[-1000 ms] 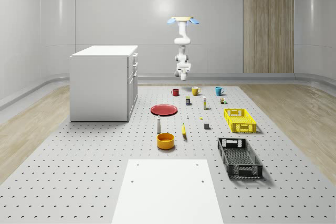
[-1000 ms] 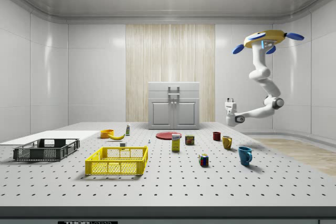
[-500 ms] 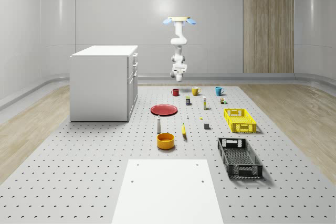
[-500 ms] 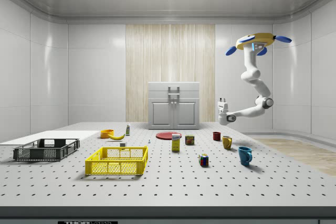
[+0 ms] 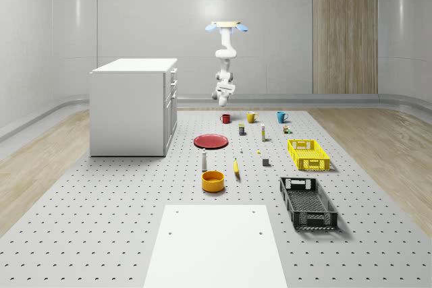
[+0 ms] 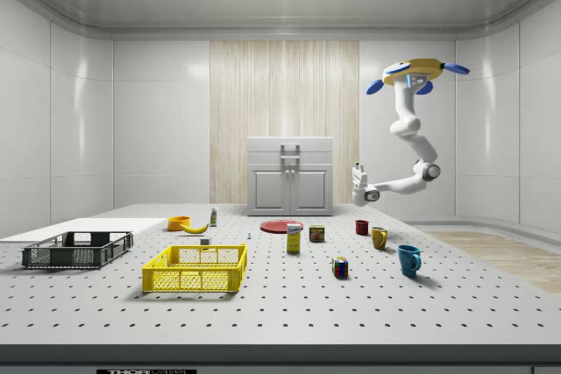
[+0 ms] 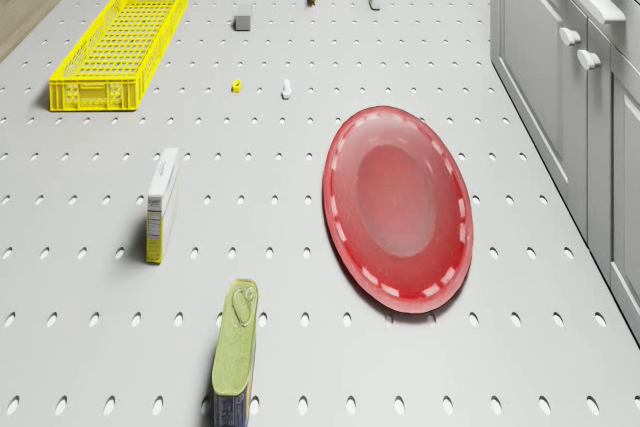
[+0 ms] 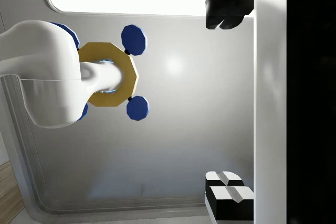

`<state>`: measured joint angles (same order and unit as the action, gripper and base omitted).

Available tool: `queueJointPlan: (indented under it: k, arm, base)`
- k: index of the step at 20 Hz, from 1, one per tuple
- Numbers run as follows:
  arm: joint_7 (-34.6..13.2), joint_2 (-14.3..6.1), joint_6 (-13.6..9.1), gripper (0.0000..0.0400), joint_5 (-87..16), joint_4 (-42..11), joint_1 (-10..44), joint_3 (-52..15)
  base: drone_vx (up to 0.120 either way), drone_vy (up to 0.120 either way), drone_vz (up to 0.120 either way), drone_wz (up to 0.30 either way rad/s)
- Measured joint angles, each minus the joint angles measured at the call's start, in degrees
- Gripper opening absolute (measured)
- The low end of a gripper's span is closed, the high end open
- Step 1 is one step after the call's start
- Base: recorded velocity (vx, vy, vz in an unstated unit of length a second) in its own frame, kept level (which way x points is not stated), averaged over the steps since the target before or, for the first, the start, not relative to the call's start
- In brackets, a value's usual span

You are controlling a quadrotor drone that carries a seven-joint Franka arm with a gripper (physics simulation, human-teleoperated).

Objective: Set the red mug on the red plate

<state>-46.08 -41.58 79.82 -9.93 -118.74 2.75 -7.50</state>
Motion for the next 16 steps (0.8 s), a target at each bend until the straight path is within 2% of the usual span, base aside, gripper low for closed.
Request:
queueJointPlan:
  k: [2,5,8,10,13,16]
  arm:
    - [-0.6,-0.2,0.2,0.04,-4.0,-0.7,0.9,-2.8]
    - [-1.9,-0.8,0.6,0.04,-12.8,-2.9,2.9,-9.0]
    - [-4.2,-1.9,1.3,0.04,-26.1,-7.9,6.0,-17.8]
    - [-6.8,-3.2,1.8,0.04,-37.6,-13.5,8.9,-25.0]
    - [-12.6,-5.6,1.8,0.04,-57.0,-24.4,14.9,-35.9]
    - [-20.1,-8.1,-0.4,0.04,-75.3,-34.8,23.1,-45.2]
  base:
    - [0.12,0.0,-0.02,0.0]
    - [0.12,0.0,-0.12,0.0]
    - [0.12,0.0,-0.12,0.0]
    - [0.12,0.0,-0.12,0.0]
    - [0.12,0.0,-0.12,0.0]
    - [0.12,0.0,-0.12,0.0]
